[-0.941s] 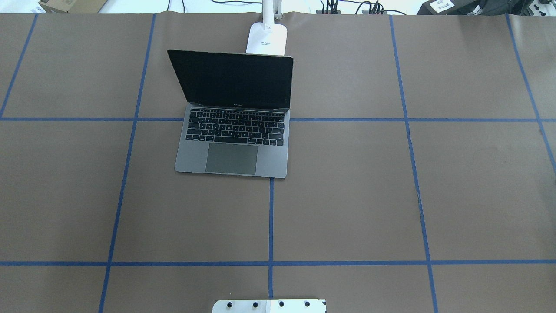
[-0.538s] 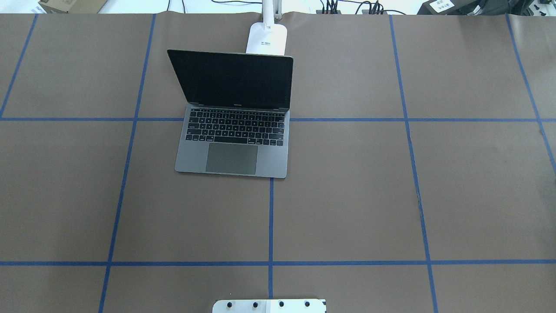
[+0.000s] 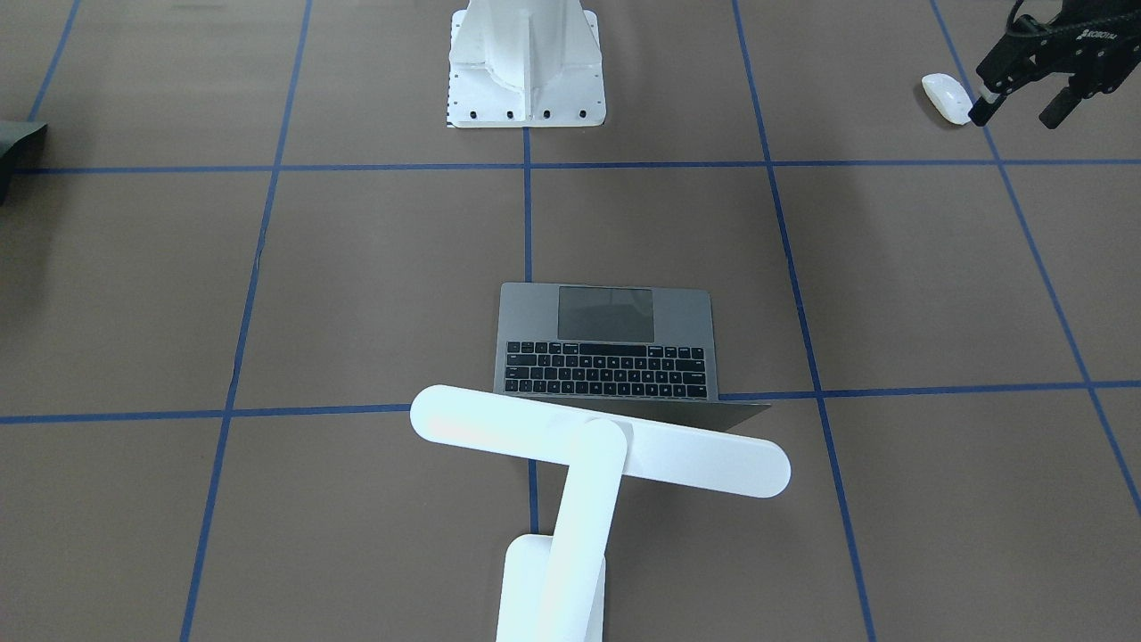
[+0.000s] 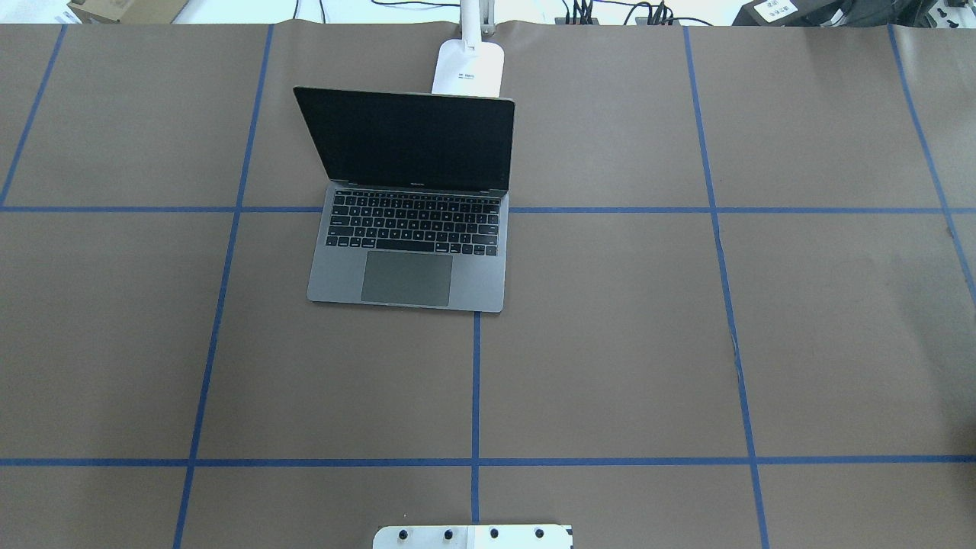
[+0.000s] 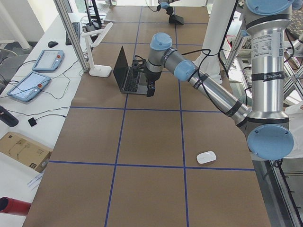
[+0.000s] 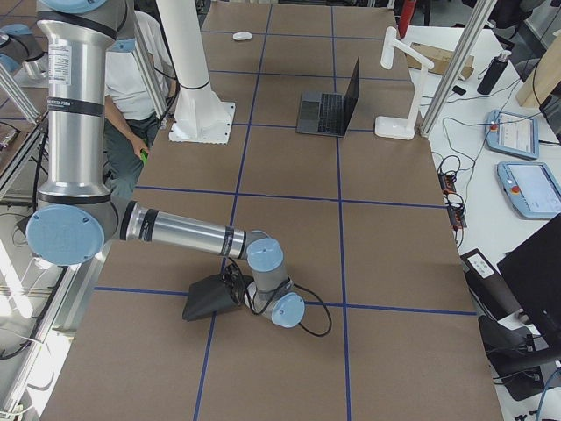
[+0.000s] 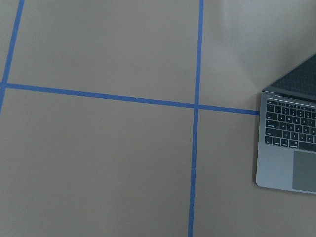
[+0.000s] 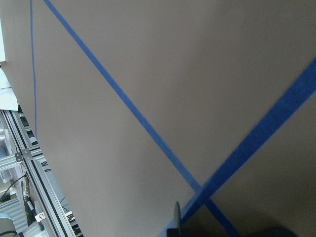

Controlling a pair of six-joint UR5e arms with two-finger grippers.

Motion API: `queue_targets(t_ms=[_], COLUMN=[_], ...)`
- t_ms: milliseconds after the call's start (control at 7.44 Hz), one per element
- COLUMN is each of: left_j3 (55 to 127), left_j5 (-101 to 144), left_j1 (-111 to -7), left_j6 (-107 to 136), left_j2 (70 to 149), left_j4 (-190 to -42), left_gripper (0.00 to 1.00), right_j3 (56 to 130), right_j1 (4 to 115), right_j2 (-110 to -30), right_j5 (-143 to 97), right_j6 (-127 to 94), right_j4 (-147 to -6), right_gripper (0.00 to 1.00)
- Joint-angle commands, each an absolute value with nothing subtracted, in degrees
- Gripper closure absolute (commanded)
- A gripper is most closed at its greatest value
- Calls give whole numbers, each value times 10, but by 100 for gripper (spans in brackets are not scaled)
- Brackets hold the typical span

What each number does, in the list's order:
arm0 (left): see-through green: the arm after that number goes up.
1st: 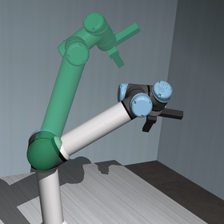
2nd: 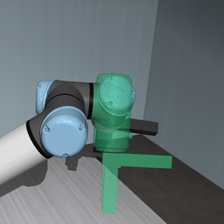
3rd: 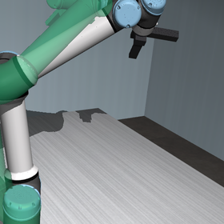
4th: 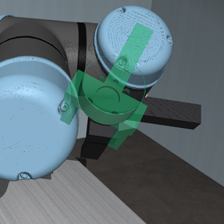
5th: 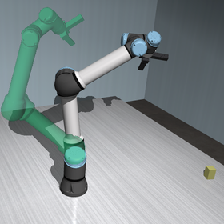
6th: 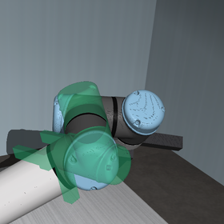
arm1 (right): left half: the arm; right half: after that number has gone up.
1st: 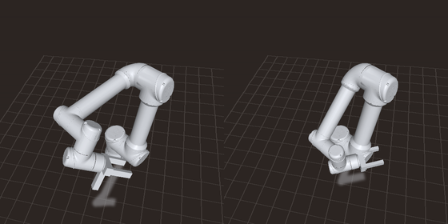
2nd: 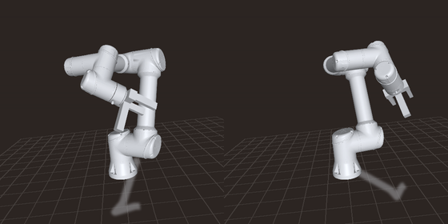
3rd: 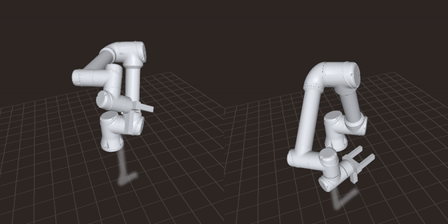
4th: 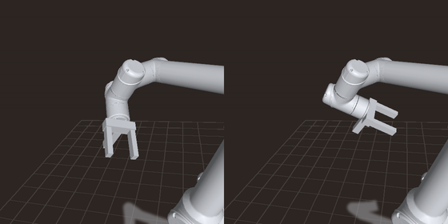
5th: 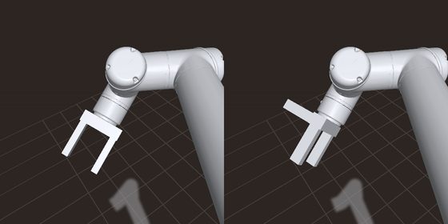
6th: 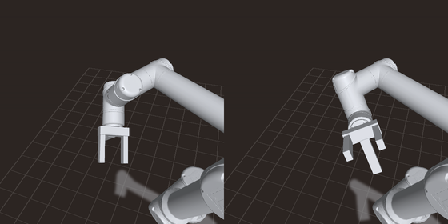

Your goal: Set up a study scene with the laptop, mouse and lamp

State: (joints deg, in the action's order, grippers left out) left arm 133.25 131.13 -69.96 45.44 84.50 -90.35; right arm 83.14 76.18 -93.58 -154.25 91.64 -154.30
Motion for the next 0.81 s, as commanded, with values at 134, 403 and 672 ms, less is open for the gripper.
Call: queue_targets(t_ms=[134,403,672], left_j3=[1319,1317,1317], left_j5=[1311,1311,1311], left_j1=[-700,-700,-700], left_j6=[454,454,454], left_j2=[845,842,839], left_j4=[-904,-904,-904], left_gripper=[0,0,0], right_j3=[864,862,864], right_j1=[796,794,724], right_j2=[-820,-765,-730], right_j5=[-1559,-1621,-1713], right_j6=[899,789,725], right_j4=[-1722,-1718,-1703], right_gripper=[100,100,100])
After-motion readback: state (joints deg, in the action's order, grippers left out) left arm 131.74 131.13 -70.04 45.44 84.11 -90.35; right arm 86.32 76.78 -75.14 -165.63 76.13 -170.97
